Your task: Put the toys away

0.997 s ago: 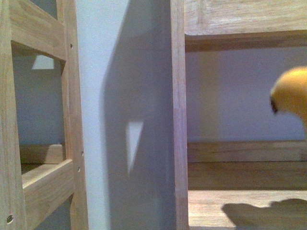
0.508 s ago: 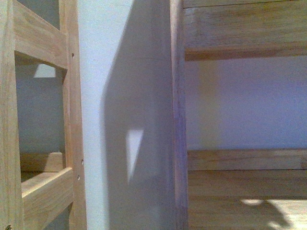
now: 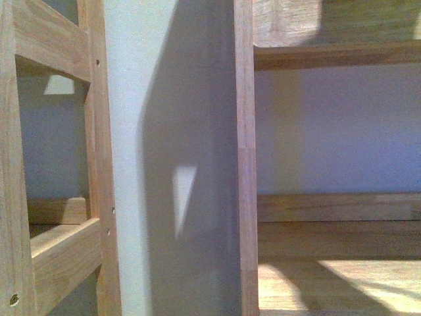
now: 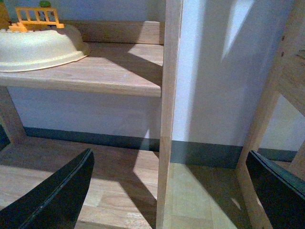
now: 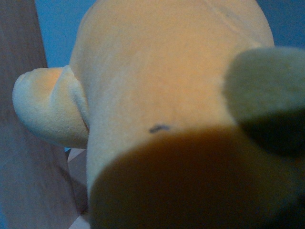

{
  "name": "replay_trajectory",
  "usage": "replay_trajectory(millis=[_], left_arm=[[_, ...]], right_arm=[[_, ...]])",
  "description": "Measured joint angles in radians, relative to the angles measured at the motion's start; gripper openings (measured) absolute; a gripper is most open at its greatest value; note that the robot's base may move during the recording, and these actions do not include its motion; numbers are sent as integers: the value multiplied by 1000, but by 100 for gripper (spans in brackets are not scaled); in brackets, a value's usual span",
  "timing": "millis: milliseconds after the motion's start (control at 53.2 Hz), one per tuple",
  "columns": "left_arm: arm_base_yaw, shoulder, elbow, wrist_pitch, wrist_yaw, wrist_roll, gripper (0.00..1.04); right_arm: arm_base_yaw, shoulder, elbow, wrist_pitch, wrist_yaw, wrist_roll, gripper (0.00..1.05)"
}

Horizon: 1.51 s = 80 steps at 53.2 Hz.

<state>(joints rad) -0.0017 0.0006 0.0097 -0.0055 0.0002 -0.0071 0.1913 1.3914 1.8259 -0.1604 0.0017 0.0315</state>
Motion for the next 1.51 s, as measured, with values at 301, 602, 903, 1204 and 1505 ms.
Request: replay_trajectory(millis=[301,602,903,1204,1505], left_arm=[[0,0,0,0,0,0,99],[0,0,0,0,0,0,99],[0,0,0,0,0,0,99],[0,0,0,0,0,0,99],[0,0,0,0,0,0,99]], right_arm=[[22,174,223,-113,36,29,21],[0,291,353,-210,-8,224,21],[-2,317,366,-235,-119,396,21],[-25,318,367,-227,-173,494,21],[-64,335,381,-246,-206,549,21]])
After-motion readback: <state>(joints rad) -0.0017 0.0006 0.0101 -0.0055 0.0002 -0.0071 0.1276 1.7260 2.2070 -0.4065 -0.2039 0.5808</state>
